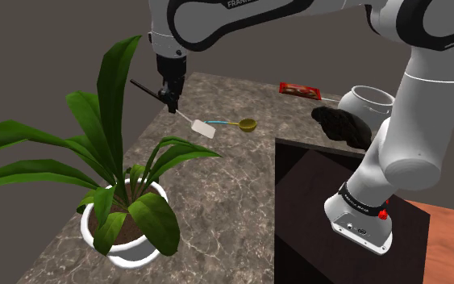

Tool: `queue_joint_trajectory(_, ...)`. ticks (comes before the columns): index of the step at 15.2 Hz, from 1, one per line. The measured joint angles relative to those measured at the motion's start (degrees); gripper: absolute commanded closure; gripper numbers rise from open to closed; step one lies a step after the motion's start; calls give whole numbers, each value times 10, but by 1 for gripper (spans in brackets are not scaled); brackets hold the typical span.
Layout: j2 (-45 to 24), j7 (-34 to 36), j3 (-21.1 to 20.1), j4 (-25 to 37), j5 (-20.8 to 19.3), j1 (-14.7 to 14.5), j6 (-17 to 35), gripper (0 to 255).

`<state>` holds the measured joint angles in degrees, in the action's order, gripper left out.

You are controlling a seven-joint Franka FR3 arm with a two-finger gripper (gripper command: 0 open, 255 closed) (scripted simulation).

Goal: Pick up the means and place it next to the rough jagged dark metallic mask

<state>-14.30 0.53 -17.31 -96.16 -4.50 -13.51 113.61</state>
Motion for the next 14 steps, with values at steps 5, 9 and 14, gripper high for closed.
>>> queue_joint_trajectory(5,65,-64,18,-83,27,41,22,255)
queue_joint_trajectory(9,103,-121,39,-126,43,72,27,255)
queue_joint_trajectory(14,151,-193,70,-185,60,107,39,255)
